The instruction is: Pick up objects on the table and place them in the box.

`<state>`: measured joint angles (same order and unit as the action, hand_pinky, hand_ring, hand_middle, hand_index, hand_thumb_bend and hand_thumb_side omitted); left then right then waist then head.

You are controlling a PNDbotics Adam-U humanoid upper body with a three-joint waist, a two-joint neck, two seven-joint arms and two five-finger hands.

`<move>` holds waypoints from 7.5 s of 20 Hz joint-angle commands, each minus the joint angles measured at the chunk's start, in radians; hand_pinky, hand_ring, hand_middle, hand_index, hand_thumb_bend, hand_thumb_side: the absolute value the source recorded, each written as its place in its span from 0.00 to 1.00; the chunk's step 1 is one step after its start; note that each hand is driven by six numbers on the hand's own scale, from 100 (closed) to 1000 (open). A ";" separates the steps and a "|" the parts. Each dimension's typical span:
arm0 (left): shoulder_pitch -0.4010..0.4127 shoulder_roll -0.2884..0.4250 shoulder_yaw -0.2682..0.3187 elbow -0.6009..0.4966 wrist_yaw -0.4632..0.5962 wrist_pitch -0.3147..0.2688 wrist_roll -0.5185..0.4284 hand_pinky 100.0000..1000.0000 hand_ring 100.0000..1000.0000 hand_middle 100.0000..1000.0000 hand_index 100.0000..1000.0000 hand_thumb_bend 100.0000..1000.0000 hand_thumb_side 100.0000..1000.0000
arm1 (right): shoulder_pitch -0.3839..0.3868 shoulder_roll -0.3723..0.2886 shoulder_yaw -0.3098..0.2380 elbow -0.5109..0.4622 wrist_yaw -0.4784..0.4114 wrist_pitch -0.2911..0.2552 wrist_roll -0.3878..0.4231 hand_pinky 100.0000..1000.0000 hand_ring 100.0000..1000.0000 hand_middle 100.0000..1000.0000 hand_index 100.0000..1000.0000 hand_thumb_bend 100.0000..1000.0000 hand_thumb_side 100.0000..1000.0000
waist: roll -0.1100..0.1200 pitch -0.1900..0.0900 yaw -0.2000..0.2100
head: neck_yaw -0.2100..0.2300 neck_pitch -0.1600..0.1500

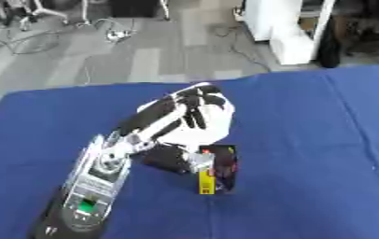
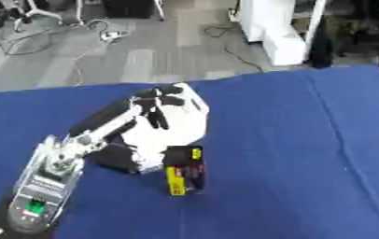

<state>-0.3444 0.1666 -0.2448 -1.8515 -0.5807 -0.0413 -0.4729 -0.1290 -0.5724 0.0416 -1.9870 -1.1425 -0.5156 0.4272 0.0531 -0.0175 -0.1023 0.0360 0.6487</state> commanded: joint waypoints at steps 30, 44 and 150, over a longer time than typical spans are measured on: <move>-0.123 0.071 -0.015 0.119 0.061 -0.001 -0.108 0.28 0.50 0.90 0.87 0.48 0.65 | -0.007 -0.032 -0.017 -0.013 0.000 0.019 -0.013 0.07 0.21 0.16 0.31 0.00 1.00 | 0.005 -0.023 -0.022 | -0.037 -0.008; -0.125 0.069 -0.023 0.121 0.119 0.018 -0.179 0.38 0.65 0.99 0.90 0.53 0.68 | -0.008 -0.033 -0.018 -0.013 -0.001 0.021 -0.015 0.07 0.21 0.16 0.31 0.00 1.00 | 0.005 -0.023 -0.024 | -0.045 -0.008; -0.192 0.041 -0.009 0.485 -0.059 -0.013 -0.214 0.77 0.83 1.00 0.94 0.67 0.61 | -0.038 -0.036 -0.017 -0.013 -0.028 0.038 -0.020 0.07 0.20 0.16 0.31 0.00 1.00 | 0.011 -0.019 -0.051 | -0.069 -0.019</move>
<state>-0.5265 0.2021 -0.2573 -1.3599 -0.6409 -0.0512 -0.6885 -0.1480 -0.5822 0.0308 -1.9870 -1.1689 -0.4791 0.4085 0.0685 -0.0302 -0.1525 -0.0263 0.6405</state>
